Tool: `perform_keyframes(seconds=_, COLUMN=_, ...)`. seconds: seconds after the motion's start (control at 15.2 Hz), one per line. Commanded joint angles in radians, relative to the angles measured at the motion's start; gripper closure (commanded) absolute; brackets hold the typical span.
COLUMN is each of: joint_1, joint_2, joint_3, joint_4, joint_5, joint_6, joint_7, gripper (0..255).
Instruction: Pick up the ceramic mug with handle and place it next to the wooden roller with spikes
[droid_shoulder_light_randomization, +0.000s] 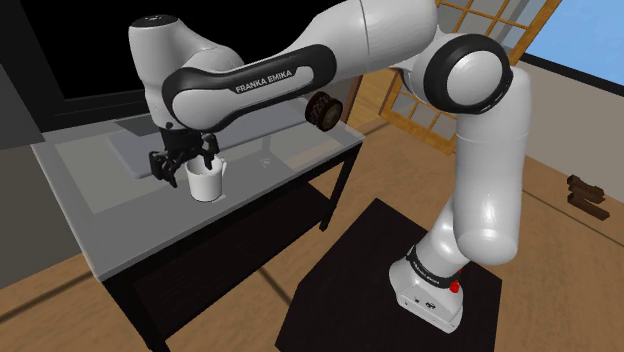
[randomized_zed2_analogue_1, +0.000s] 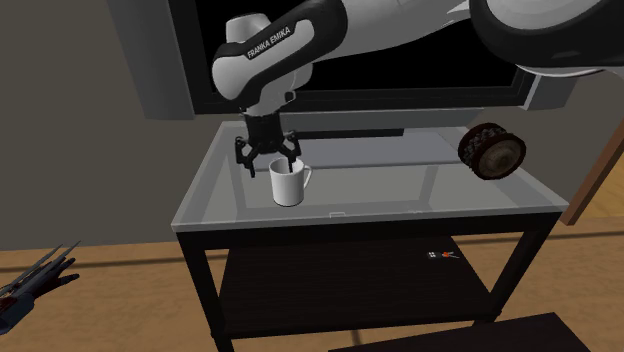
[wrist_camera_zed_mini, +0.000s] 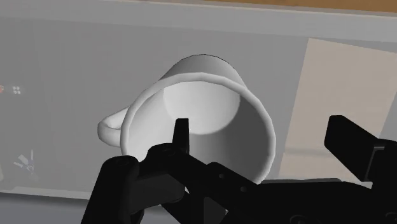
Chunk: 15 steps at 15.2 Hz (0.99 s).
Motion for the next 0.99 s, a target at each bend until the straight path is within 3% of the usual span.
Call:
perform_keyframes(seconds=0.0, joint_1=0.002, joint_2=0.014, joint_3=-0.004, joint_4=-0.005, joint_5=-0.006, joint_6=0.019, joint_7=0.003, gripper=0)
perform_keyframes(seconds=0.59, joint_1=0.001, joint_2=0.016, joint_3=-0.004, joint_4=-0.009, joint_5=-0.007, joint_6=0.025, joint_7=0.004, gripper=0)
perform_keyframes(seconds=0.66, joint_1=0.001, joint_2=0.016, joint_3=-0.004, joint_4=-0.009, joint_5=-0.007, joint_6=0.025, joint_7=0.004, gripper=255)
perform_keyframes(seconds=0.92, joint_1=0.001, joint_2=0.016, joint_3=-0.004, joint_4=-0.009, joint_5=-0.007, joint_6=0.025, joint_7=0.004, gripper=255)
